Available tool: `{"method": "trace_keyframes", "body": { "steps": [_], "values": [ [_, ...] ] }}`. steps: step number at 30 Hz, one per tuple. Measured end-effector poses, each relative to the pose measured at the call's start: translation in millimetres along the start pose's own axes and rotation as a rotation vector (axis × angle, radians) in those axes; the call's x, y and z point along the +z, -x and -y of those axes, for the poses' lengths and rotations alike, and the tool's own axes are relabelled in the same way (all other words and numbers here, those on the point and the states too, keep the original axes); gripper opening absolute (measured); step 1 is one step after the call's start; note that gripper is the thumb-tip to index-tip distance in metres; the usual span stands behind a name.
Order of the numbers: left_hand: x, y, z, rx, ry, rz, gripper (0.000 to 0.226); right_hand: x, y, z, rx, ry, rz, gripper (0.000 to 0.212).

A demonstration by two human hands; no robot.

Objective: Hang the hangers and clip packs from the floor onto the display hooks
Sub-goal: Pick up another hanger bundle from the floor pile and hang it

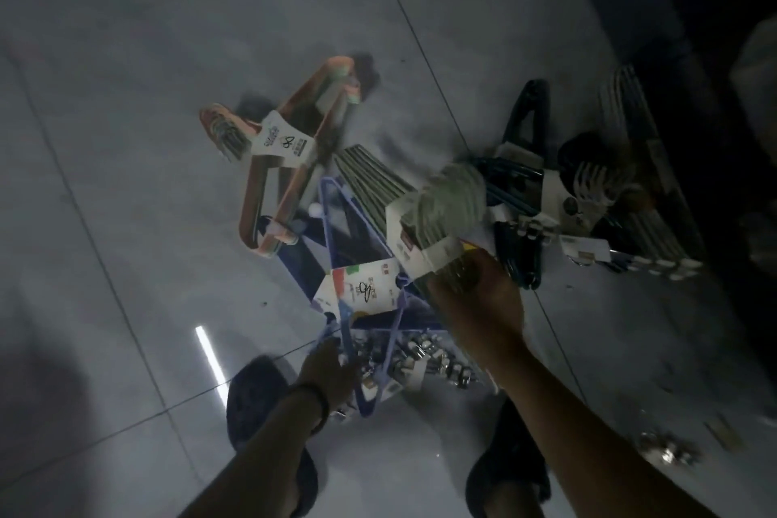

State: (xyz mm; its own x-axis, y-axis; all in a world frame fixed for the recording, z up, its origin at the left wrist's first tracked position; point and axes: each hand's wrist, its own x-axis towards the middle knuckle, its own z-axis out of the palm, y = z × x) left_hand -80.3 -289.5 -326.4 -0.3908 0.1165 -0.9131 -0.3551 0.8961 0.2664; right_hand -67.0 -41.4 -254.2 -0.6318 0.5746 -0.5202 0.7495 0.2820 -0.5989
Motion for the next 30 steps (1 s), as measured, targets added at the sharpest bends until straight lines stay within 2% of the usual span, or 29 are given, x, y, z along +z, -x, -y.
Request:
{"method": "trace_keyframes", "body": {
  "steps": [2,4,6,8,12,16,18,21,23,26,28,30],
  "values": [
    [2,5,-10,0.006,0.23,-0.171,0.053,-2,18,6,0.036,-0.212,0.042,0.027],
    [-6,14,-35,0.008,0.568,-0.231,0.05,4,32,7,0.076,-0.409,0.099,0.024],
    [-20,21,-60,-0.021,0.92,-0.154,0.041,21,40,0,0.157,-0.586,0.217,0.028],
    [-34,21,-70,-0.073,1.037,-0.09,0.047,46,40,-15,0.234,-0.623,0.319,0.04],
    [-43,1,-60,-0.076,1.061,-0.069,0.06,92,34,-50,0.296,-0.424,0.377,0.049],
    [-35,-15,-49,0.0,0.899,0.059,0.031,110,27,-55,0.099,-0.072,0.362,0.029],
    [-28,-20,-46,0.043,0.792,0.046,0.025,117,26,-52,0.091,-0.057,0.269,0.031],
    [-23,-33,-41,0.041,0.79,0.023,0.018,120,23,-48,0.228,-0.167,0.143,0.055],
    [-21,-42,-41,0.045,0.865,0.027,0.028,116,16,-45,0.316,-0.276,0.259,0.06],
    [-25,-48,-47,0.044,0.931,0.044,0.033,117,9,-48,0.278,-0.166,0.471,0.053],
    [-30,-52,-51,0.022,0.948,0.066,0.022,120,8,-54,0.199,-0.066,0.468,0.045],
    [-36,-54,-54,0.017,0.954,0.088,0.027,115,7,-58,0.166,0.007,0.45,0.037]
  ]
}}
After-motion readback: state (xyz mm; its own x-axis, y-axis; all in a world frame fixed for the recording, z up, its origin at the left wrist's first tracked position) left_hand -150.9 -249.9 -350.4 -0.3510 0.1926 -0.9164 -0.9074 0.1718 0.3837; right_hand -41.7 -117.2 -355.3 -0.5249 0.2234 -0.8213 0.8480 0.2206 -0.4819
